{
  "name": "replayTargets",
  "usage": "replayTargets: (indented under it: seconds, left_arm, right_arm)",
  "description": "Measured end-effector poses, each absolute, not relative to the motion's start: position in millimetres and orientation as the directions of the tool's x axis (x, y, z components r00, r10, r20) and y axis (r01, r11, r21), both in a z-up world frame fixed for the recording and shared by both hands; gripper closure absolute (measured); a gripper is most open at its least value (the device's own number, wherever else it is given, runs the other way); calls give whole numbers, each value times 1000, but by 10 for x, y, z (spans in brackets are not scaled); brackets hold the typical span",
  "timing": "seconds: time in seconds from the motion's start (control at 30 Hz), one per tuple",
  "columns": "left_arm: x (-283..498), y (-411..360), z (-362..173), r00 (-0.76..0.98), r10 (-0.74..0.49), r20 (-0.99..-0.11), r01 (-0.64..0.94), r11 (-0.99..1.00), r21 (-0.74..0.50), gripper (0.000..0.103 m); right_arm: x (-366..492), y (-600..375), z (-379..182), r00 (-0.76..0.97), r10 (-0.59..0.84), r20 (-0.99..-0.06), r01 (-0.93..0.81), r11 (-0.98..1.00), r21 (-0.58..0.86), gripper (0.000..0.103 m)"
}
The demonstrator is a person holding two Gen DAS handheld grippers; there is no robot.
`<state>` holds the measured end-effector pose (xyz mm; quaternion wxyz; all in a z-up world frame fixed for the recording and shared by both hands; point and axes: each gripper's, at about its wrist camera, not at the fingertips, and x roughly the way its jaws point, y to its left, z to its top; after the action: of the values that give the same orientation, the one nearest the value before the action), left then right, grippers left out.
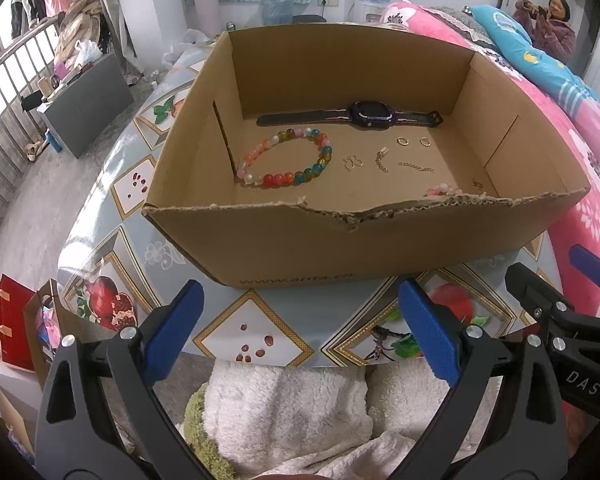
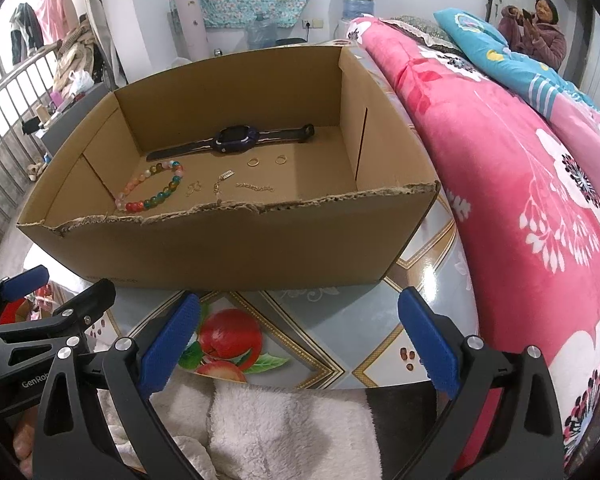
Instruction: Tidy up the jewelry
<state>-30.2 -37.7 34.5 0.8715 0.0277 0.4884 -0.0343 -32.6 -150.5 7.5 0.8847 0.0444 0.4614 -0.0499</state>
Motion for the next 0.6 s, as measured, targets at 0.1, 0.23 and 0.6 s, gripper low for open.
replayTargets:
  seconds: [0.1, 0.23, 0.6]
  left_arm:
    - [-295, -368, 347, 518, -36, -854, 87, 996, 11, 9]
    - [-292, -365, 343, 514, -40, -857, 85, 996, 4, 9]
    - [-285, -361, 328, 507, -40, -861, 77, 997, -1, 9]
  right_arm:
    - [-324, -1507, 77, 570, -47, -821, 129, 991, 32, 6]
    - [-323, -1503, 77, 569, -48, -821, 129, 991, 32, 7]
    - [-316, -1500, 84, 567, -47, -823, 129, 991, 32, 7]
